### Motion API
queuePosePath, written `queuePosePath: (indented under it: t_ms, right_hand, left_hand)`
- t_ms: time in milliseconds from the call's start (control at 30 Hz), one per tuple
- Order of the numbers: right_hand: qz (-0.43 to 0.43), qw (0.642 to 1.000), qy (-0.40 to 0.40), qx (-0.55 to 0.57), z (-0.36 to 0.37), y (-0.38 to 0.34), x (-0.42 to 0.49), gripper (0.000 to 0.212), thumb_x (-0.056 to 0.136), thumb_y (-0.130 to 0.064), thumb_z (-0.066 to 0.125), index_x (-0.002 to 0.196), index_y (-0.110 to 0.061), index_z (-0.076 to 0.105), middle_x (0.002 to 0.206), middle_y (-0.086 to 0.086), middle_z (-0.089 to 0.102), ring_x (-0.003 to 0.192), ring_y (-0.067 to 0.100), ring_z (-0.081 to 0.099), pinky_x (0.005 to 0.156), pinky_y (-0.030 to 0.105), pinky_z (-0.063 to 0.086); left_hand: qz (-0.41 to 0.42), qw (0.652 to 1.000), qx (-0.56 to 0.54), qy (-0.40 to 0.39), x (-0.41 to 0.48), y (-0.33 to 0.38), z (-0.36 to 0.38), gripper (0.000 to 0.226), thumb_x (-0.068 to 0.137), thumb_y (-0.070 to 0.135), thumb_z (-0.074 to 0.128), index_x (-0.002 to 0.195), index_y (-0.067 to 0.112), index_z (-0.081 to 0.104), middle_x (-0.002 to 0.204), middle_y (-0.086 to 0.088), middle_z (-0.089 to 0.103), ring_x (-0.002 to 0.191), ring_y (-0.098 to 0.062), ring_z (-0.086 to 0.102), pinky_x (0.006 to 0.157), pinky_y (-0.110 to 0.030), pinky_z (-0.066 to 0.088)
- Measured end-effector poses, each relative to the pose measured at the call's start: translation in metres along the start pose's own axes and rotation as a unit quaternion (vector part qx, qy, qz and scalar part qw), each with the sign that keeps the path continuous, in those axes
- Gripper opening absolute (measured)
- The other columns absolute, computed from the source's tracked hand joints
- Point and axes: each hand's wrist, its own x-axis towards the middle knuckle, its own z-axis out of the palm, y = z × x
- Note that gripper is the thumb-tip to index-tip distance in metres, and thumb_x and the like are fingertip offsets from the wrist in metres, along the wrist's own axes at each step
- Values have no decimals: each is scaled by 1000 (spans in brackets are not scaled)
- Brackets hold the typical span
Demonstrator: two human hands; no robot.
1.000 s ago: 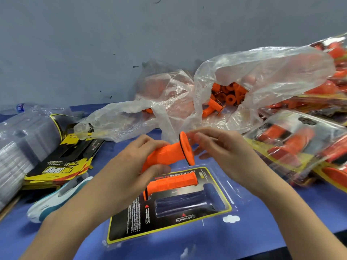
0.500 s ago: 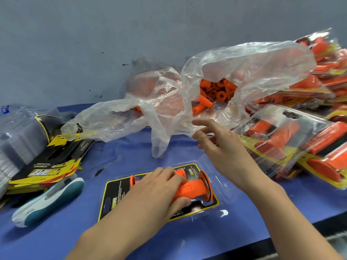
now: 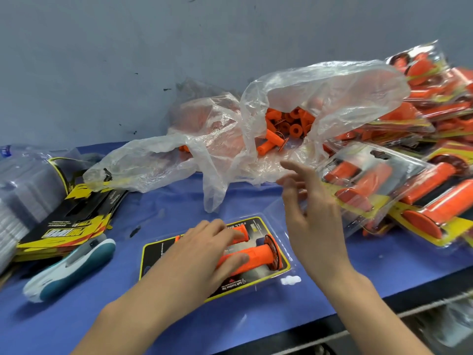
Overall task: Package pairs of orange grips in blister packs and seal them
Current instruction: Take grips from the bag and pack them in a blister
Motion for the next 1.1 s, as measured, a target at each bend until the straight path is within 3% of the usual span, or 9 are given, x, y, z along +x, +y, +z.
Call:
queuePosePath:
  t_ms: [133, 233, 333, 400, 500, 667, 800, 1000, 1100]
  right_hand:
    - [-3, 974, 226, -11, -14, -15, -31, 27, 97, -24, 51, 120, -35, 43, 116, -20, 42, 111, 13, 45, 95, 29, 37]
    - [144, 934, 320, 69, -21, -15, -52, 38, 94, -32, 58, 121, -42, 33, 128, 4, 42, 112, 18, 47, 99, 39, 41]
    - [343, 891, 257, 151, -21, -4, -60, 50, 95, -32, 59, 136, -24, 33, 132, 7, 49, 106, 16, 56, 92, 28, 46]
    - [366, 896, 177, 177, -17, -2, -62, 56, 97, -30, 56, 145, -18, 28, 125, 5, 58, 102, 14, 60, 88, 25, 45]
    - [277, 945, 133, 111, -9, -8, -69, 38, 99, -21, 52, 132, -37, 41, 111, 1, 62, 87, -10, 56, 75, 10, 43]
    - [63, 998, 7, -29, 6, -18, -83, 36, 101, -28, 48, 130, -50, 46, 106, -21, 54, 98, 6, 50, 79, 27, 39]
    - [-176, 954, -102, -220, 17, -15, -89, 34, 94, -25, 49, 125, -31, 64, 105, -5, 57, 99, 18, 54, 85, 31, 42]
    - [-267, 906, -171, -280, 29, -1, -84, 35, 70, -13, 80, 102, -24, 73, 95, -6, 66, 104, 20, 60, 90, 29, 41]
    - [-257, 904, -210, -269, 27, 2, -81, 42, 66, -8, 87, 101, -23, 71, 98, -9, 65, 108, 16, 62, 95, 29, 42]
  left_hand:
    - [-86, 988, -87, 92, -19, -25, -18, 41, 89, 63, 36, 115, 39, 56, 98, 21, 55, 96, -1, 48, 85, -20, 37]
    - [-221, 954, -113, 167, -47, -57, -20, 15, 96, 39, 55, 105, 29, 61, 96, 11, 64, 88, -12, 58, 82, -36, 45]
    - [-364, 919, -101, 114, -75, -86, -14, 18, 98, 31, 53, 94, 17, 63, 89, -4, 70, 82, -24, 63, 75, -36, 48]
    - [-410, 897, -151, 61, -86, -95, -8, 30, 101, 30, 49, 83, 9, 60, 77, -11, 70, 69, -28, 65, 64, -35, 50]
    - [-412, 870, -271, 15, -91, -93, -2, 38, 103, 30, 45, 76, 5, 55, 57, -8, 62, 45, -24, 54, 44, -25, 39]
    - [-392, 860, -327, 1, -95, -90, -6, 37, 105, 30, 42, 81, 8, 61, 51, -11, 63, 36, -20, 46, 39, -21, 33]
    - [-411, 819, -398, 40, -94, -94, -6, 37, 105, 25, 44, 87, -1, 63, 51, -11, 59, 36, -16, 46, 39, -20, 36]
    - [-453, 731, -495, 125, -83, -100, -12, 23, 105, 13, 42, 95, 0, 59, 60, -7, 48, 44, -18, 54, 38, -21, 40]
    - [-404, 834, -297, 230, -85, -96, -13, 24, 105, 23, 40, 95, 17, 61, 81, -1, 62, 65, -25, 59, 56, -32, 46]
